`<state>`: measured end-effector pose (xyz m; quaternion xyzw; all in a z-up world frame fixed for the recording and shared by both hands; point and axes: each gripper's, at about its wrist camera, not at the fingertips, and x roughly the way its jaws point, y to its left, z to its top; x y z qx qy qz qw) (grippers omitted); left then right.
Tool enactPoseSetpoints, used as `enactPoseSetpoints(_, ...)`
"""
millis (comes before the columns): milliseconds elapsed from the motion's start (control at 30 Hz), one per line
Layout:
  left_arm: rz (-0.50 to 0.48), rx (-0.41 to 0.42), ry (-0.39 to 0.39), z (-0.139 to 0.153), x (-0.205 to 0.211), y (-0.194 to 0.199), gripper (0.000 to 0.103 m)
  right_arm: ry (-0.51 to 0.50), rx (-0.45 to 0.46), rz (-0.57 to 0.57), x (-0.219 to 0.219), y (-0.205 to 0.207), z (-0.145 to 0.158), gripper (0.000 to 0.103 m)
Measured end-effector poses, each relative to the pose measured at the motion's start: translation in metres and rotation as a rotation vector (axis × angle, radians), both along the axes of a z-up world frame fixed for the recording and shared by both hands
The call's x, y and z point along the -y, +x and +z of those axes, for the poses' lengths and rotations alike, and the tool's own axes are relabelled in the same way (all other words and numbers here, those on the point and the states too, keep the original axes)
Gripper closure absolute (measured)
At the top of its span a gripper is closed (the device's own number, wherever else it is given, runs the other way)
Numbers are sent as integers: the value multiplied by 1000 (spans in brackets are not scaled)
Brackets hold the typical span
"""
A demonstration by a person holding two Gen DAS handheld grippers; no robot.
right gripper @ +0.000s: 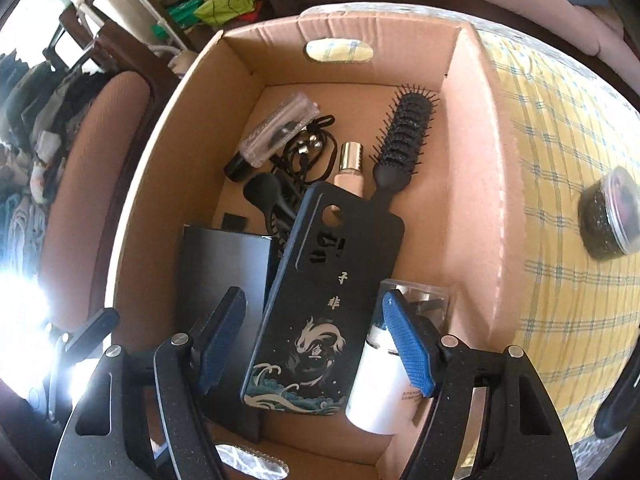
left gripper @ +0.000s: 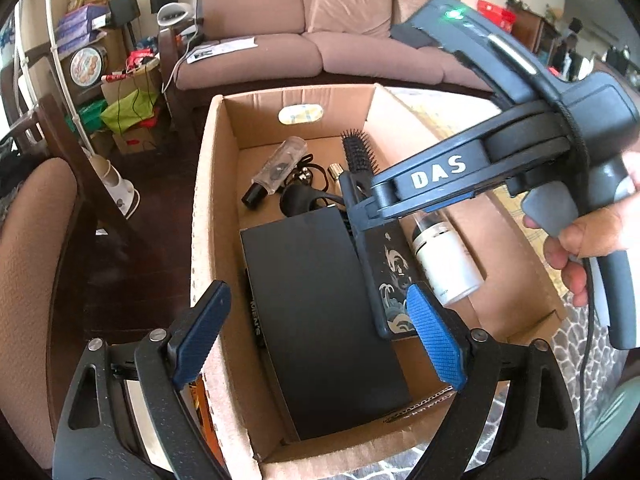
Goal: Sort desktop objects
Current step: 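Open both tools over the box and withdraw them toward the table, then grasp the clear round jar with the left tool while the right tool grasps the black zippered case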
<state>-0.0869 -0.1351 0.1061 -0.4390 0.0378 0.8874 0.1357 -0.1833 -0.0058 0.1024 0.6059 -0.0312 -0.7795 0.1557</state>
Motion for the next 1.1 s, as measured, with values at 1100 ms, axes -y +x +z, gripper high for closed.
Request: enactPoseSetpoints(1100, -17, -66, -15, 66, -33, 48, 0, -18, -239, -73, -77, 111, 68, 0)
